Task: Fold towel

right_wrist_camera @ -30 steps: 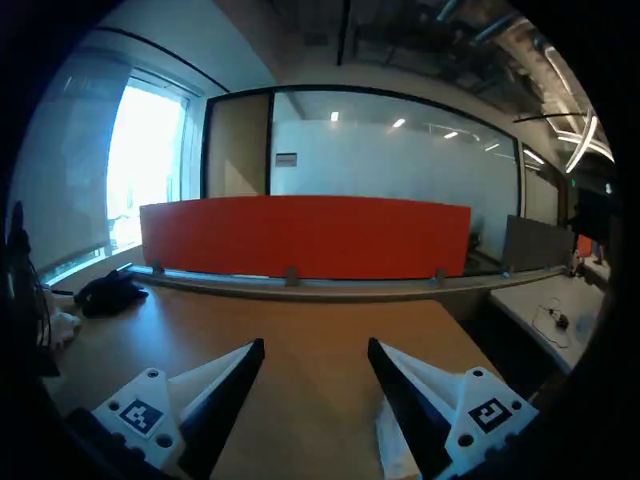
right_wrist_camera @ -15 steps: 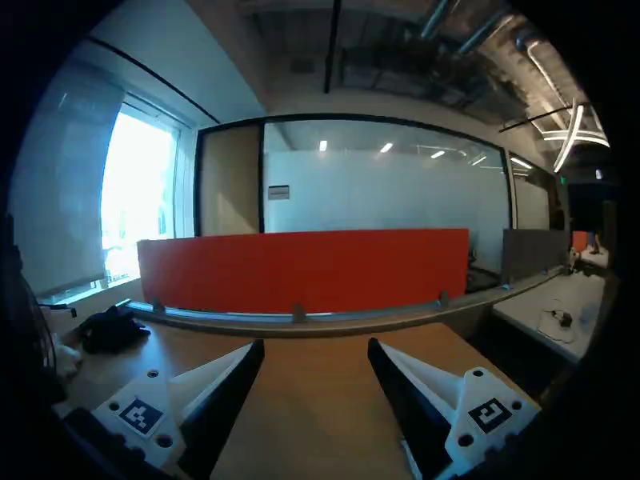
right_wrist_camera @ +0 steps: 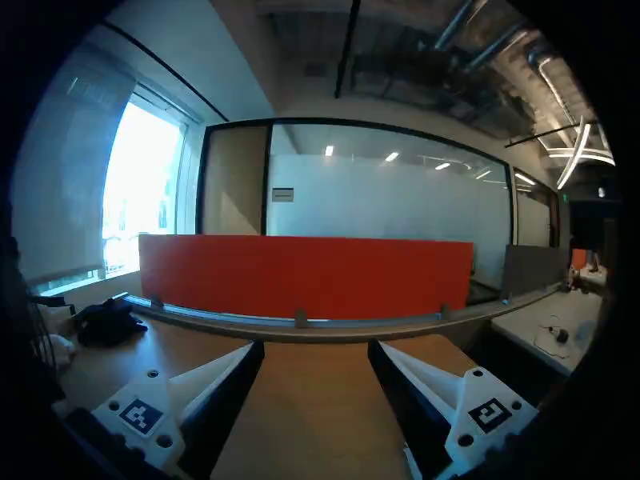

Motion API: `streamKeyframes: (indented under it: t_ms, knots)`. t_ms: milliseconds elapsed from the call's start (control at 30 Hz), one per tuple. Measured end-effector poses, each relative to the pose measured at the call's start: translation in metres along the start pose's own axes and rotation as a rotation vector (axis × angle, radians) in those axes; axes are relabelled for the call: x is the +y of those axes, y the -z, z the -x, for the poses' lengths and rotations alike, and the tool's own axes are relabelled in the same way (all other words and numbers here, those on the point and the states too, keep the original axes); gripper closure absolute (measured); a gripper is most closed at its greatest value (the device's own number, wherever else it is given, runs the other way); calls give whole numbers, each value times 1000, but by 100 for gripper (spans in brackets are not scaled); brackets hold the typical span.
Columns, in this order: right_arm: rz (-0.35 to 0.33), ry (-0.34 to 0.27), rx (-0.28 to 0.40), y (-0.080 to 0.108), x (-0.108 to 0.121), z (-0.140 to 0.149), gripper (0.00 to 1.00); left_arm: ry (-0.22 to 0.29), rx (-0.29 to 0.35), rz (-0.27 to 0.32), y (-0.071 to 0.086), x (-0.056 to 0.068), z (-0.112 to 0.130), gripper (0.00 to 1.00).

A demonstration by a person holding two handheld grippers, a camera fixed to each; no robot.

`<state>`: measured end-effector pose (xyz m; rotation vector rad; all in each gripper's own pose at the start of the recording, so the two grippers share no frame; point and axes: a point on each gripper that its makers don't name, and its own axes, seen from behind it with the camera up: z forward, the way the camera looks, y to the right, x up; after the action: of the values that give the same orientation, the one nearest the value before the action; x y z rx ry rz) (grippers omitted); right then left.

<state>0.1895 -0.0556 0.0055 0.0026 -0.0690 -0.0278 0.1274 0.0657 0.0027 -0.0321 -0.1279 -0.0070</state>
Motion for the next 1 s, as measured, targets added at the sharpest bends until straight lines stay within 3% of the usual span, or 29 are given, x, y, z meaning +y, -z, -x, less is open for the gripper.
streamKeyframes:
  t_ms: [267, 467, 767, 1000]
  knots:
    - [-17, -1, 17, 2, -12, 0, 0, -11, 37, 12, -4, 1, 7, 9]
    - [-31, -20, -3, 5, -20, 10, 0, -49, 66, 8, -6, -2, 15, 9]
    - [-30, -42, -9, 3, -21, 7, 0, -91, 99, -6, -5, -16, 27, 8]
    - [-18, -50, 0, 4, -19, 12, 0, -102, 111, -19, -4, -34, 52, 9]
